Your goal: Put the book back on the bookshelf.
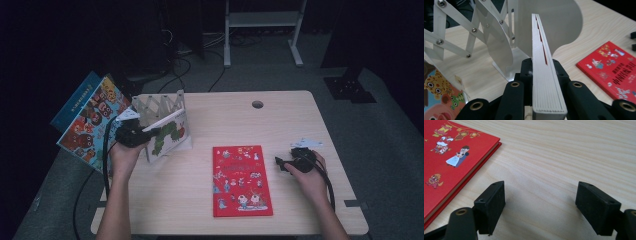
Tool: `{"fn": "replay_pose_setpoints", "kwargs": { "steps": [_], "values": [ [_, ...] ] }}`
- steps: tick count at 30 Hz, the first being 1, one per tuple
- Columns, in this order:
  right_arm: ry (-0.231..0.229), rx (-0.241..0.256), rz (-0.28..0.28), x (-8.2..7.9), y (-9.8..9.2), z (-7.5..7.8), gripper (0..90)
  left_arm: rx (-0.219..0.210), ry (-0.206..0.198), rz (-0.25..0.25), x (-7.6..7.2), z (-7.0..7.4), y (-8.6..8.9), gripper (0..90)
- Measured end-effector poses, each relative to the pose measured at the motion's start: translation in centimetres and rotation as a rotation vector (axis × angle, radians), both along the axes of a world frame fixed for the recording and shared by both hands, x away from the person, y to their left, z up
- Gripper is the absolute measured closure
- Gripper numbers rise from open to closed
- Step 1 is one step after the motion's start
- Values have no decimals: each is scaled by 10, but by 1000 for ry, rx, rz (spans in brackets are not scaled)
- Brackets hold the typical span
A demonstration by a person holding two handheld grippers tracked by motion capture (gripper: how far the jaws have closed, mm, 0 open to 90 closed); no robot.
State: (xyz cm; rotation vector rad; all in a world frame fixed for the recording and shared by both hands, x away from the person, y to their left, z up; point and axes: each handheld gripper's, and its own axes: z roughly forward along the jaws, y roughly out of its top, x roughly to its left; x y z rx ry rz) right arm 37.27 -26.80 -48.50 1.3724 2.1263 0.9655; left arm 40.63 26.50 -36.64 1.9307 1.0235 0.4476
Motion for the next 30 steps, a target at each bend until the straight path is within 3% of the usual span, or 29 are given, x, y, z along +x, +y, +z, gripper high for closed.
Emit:
{"fn": "replay_pose_setpoints", "kwargs": {
  "steps": [6,23,30],
  "values": [
    [0,0,0,0,0,0,228,-4,-18,22,6,-8,-2,754],
    [-2,-1,1,0,0,0,228,95,8,45,10,-30,-21,741],
    [-2,-1,1,0,0,0,228,90,32,35,7,-36,-17,595]
  ]
}}
